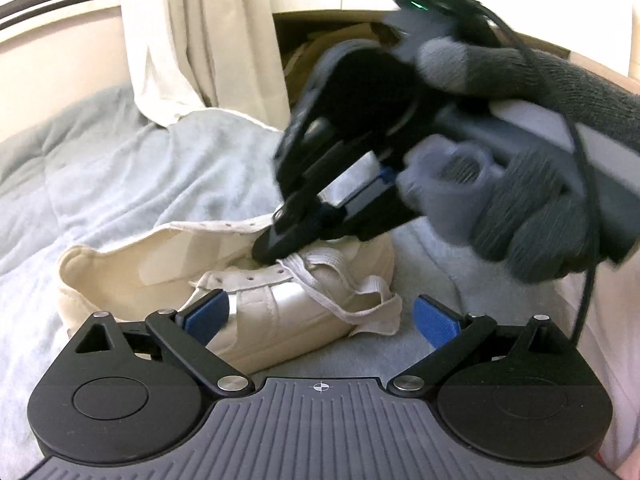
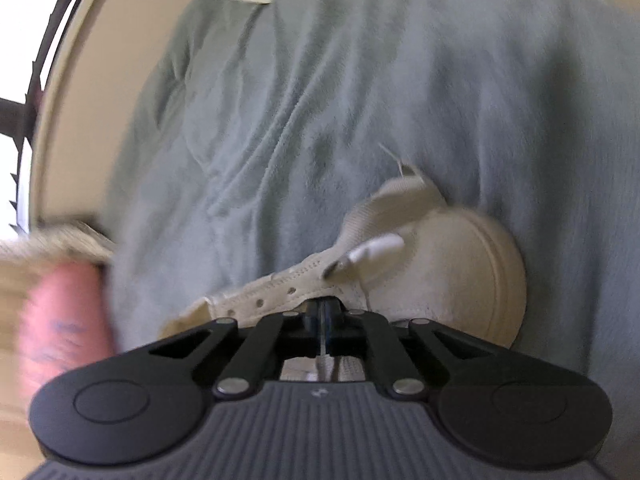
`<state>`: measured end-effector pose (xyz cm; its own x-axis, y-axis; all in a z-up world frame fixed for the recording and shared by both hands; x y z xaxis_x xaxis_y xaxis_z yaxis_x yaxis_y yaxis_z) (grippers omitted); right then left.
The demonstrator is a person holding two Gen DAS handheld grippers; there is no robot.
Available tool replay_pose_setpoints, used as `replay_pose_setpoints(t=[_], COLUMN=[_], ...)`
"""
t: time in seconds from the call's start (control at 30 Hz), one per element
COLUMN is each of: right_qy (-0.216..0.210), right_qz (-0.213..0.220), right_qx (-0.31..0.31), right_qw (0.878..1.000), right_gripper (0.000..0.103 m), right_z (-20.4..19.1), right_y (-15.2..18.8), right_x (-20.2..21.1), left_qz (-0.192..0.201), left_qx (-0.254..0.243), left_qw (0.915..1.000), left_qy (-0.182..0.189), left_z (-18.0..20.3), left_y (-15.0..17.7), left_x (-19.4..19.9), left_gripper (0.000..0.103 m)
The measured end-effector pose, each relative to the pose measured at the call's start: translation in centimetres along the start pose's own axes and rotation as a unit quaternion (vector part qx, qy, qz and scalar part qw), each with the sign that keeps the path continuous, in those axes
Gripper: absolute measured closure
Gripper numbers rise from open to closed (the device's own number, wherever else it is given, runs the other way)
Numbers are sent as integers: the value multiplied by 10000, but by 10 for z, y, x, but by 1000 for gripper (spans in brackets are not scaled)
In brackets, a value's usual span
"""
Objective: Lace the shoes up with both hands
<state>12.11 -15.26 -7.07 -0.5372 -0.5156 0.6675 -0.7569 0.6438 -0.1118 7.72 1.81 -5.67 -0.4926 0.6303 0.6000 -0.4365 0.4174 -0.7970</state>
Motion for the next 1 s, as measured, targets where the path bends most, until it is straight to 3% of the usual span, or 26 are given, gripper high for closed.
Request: replay_pose_setpoints(t=[0.07,0.13,0.23,0.3,0.37,0.5,0.57,0.7,0.87,0.93,1.0], right_qy=[-79,100,242,66,-40,394,546,687,687,718,518], right_qz=[66,213,340,303,302,357,328,295,288,309,279], right_qx=[78,602,1447,1482,1210,888,1357,2751,3018,2764,2198], right_qw=[9999,9979,9886,9885,9922,9946,9887,9585,9504,9578,9738], right_gripper=[102,99,76,48,36,50,51,54,58,59,59], right_z=[2,-9,-31,-37,-39,-45,-52,-60,-61,-60,-53], right_y=[3,10,21,23,19,11,15,32,38,34,21], right_x=[1,0,-2,-3,-3,-8,-9,-1,4,0,-1], left_qz=[-18,-26,-33,-28,-28,-29,-26,-29,-51,-43,-27], left_qx=[-106,-100,-89,-133,-137,-136,-127,-166,-191,-204,-213], left_qw=[9999,9999,9999,9999,9999,9999,9999,9999,9998,9998,9997], left_qy=[-63,-70,-56,-56,-38,-62,-55,-36,-42,-72,-108], left_z=[1,-1,-4,-6,-8,-13,-16,-21,-27,-30,-34], left_y=[0,-2,-3,-3,-4,-6,-7,-7,-10,-11,-13], left_x=[-3,-7,-10,-11,-12,-14,-15,-16,-20,-23,-25], left_gripper=[2,1,0,0,0,0,0,0,0,0,0])
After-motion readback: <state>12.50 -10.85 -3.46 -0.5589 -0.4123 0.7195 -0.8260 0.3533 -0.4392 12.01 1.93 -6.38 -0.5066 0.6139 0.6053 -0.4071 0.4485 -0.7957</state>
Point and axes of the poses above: each gripper's, at about its wrist camera, not at the fingertips, and x roughly against the way its jaws point, z to its right, y to its underside, the point moved 2 cm from there along -x, roughly the way its jaws point, and after that the axes turned 3 degrees about x, right-handed, at the moved point
